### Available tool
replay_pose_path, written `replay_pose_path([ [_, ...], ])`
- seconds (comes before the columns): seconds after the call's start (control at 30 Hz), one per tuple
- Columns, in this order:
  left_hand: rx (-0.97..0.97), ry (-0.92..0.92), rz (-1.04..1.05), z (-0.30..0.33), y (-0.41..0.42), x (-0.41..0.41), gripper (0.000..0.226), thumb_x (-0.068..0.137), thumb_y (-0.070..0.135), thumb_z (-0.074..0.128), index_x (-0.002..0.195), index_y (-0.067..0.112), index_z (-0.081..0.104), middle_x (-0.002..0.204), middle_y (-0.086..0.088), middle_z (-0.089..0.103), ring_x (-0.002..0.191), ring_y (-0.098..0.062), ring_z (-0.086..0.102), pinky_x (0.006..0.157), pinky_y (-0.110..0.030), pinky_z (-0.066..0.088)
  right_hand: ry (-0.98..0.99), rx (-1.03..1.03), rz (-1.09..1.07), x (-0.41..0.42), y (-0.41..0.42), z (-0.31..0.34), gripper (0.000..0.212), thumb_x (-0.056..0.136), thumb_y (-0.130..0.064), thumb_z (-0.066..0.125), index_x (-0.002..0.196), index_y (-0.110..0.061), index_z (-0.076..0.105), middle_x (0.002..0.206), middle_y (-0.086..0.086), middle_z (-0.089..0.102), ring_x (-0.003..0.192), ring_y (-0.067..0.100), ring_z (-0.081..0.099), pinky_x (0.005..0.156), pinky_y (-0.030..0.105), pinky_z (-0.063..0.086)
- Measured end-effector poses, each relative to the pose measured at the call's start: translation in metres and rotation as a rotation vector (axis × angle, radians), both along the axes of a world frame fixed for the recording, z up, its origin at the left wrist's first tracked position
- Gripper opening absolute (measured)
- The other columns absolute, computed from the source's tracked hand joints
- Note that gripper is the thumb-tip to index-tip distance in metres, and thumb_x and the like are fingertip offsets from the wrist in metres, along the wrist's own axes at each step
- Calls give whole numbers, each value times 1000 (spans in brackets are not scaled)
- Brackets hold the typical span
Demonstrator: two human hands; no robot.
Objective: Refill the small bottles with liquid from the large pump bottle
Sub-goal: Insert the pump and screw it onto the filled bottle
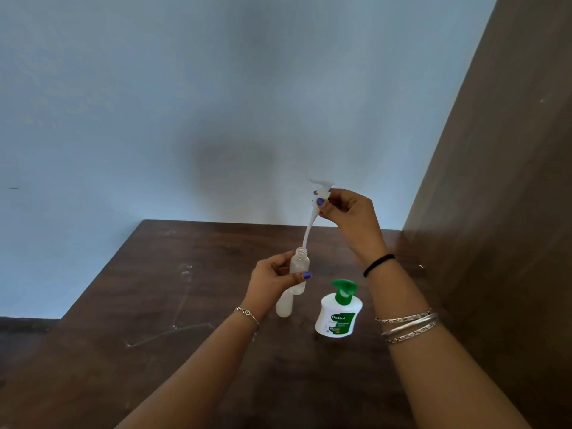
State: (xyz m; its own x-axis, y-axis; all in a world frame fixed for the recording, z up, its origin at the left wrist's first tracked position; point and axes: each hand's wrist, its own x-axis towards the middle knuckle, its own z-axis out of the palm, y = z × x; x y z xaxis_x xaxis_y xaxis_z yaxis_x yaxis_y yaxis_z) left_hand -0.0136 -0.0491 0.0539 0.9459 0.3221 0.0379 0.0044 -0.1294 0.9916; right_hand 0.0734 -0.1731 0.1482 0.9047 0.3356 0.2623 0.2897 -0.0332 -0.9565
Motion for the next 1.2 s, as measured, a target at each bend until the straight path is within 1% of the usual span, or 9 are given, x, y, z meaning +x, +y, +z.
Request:
replay_pose_path([
  [0.1, 14, 25, 34, 2, 10, -9, 52, 71, 10, 74, 121, 9, 58, 116, -8, 65, 107, -19, 61, 96, -33, 49, -19, 53, 22, -8, 10, 7, 23, 86, -6, 63, 108, 0, 66, 97, 9, 67, 92, 20, 64, 92, 31, 52],
  [0.23, 0, 37, 70, 2, 16, -17, 51, 72, 8, 73, 121, 8, 57, 116, -11, 65, 108, -22, 61, 99, -40, 47, -48, 14, 63, -13, 19, 8, 20, 86, -7, 64, 104, -2, 67, 96, 8, 68, 92, 21, 64, 92, 34, 52],
  [0.43, -5, 20, 62, 13, 19, -22, 51, 71, 11, 74, 120, 11, 59, 111, -9, 68, 102, -19, 64, 93, -35, 52, -21, -126, 149, -19, 29, -12, 16, 85, -9, 66, 101, -9, 69, 98, 8, 70, 94, 20, 65, 96, 39, 51],
  [0.57, -11, 0, 69, 23, 19, -22, 46, 73, 8, 72, 117, 12, 60, 101, -7, 68, 85, -10, 64, 66, -13, 53, 16, -259, 241, -20, 28, -24, 24, 87, -12, 64, 111, -7, 67, 107, 9, 70, 105, 23, 64, 100, 44, 48],
  [0.7, -20, 26, 70, 29, 18, -20, 45, 73, 7, 72, 117, 11, 60, 106, -12, 68, 94, -21, 63, 76, -30, 51, 10, -305, 298, -21, 23, -27, 29, 89, -12, 61, 118, -10, 64, 118, 10, 67, 113, 23, 61, 104, 47, 45],
  [0.87, -34, 40, 61, 30, 14, -19, 44, 73, 5, 72, 116, 8, 61, 108, -15, 67, 99, -26, 64, 84, -38, 53, -21, -353, 322, -21, 17, -25, 27, 89, -11, 61, 116, -10, 64, 115, 7, 68, 109, 19, 63, 101, 37, 48],
  [1.0, -26, 32, 69, 30, 12, -18, 43, 72, 5, 72, 114, 7, 62, 104, -14, 68, 92, -22, 64, 79, -32, 53, -61, -346, 228, -21, 16, -23, 15, 80, -13, 72, 90, -16, 61, 81, -6, 61, 76, 6, 57, 71, 11, 45],
  [1.1, 11, 43, 76, 31, 9, -15, 38, 73, 7, 72, 110, 7, 64, 102, -11, 69, 91, -19, 64, 84, -37, 53, -78, -360, 185, -23, 19, -26, 26, 77, -18, 75, 78, -22, 50, 75, -7, 54, 70, 6, 52, 68, 17, 45],
  [1.2, 9, 44, 62, 32, 7, -14, 40, 73, 8, 72, 112, 9, 62, 102, -9, 68, 85, -13, 64, 76, -29, 53, -5, -305, 259, -21, 16, -24, 29, 79, -17, 73, 98, -23, 52, 102, 2, 63, 97, 17, 60, 90, 32, 52],
])
